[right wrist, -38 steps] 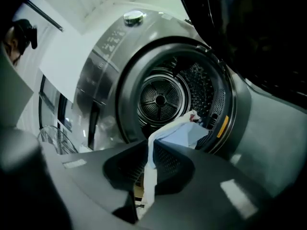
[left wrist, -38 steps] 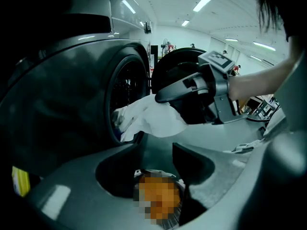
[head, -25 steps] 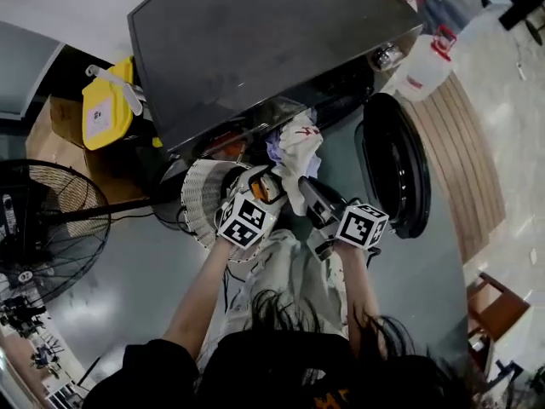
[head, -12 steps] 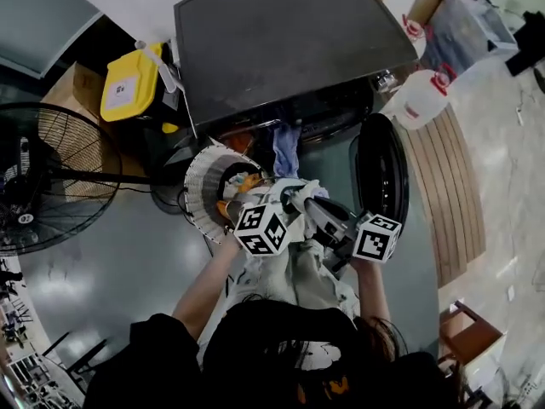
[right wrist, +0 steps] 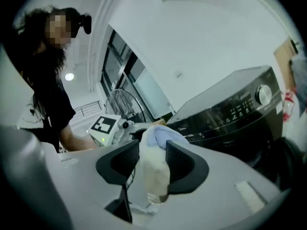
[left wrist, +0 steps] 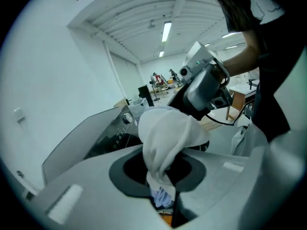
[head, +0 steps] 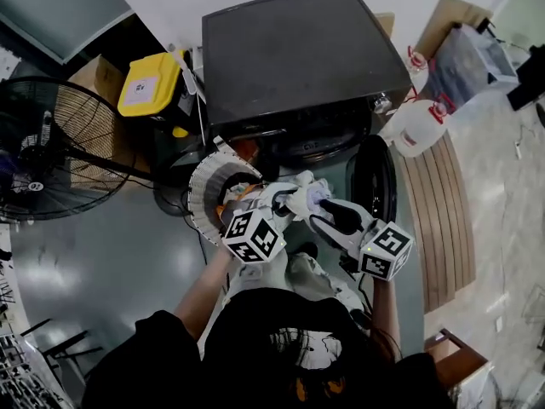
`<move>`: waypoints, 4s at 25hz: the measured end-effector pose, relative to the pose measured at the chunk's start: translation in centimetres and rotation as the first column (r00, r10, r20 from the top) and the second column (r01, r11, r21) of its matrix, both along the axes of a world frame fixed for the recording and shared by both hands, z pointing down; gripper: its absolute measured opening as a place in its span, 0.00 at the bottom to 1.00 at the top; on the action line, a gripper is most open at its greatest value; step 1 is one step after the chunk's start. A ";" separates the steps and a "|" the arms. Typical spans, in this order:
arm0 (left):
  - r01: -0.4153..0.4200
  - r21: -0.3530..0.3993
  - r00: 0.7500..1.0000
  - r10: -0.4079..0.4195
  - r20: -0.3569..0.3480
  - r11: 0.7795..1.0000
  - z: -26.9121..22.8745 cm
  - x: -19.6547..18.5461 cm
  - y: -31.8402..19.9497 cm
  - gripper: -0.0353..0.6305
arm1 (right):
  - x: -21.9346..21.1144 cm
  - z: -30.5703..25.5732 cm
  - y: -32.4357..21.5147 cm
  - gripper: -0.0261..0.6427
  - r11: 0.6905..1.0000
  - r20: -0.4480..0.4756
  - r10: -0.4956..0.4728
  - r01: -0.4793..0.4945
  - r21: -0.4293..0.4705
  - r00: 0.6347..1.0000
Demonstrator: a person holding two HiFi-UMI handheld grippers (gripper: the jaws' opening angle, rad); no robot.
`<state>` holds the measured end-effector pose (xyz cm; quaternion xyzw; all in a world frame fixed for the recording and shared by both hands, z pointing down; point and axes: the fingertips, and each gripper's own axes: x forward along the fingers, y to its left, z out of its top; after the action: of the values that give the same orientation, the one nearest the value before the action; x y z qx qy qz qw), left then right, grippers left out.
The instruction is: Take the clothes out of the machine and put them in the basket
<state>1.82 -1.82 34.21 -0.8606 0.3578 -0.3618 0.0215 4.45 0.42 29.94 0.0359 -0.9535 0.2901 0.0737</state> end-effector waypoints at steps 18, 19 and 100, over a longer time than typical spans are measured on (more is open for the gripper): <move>0.273 0.239 0.962 -0.269 -0.048 0.932 -15.2 -8.1 4.5 0.16 | -5.0 14.6 2.5 0.65 0.912 -0.477 -0.146 0.305 0.275 0.867; 0.294 0.254 0.956 -0.289 -0.057 0.922 -16.1 -8.9 5.1 0.16 | -5.7 15.4 2.5 0.65 0.910 -0.494 -0.134 0.304 0.282 0.859; 0.286 -0.616 0.947 -0.315 0.064 0.734 31.8 -31.9 23.8 0.42 | -27.1 35.2 16.4 0.47 0.897 -0.549 0.011 -0.250 -0.364 0.836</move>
<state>-30.05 22.01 66.05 -0.7585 0.3541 -0.4381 -0.3277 -22.70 16.78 65.15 0.1648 -0.8045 0.4717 0.3211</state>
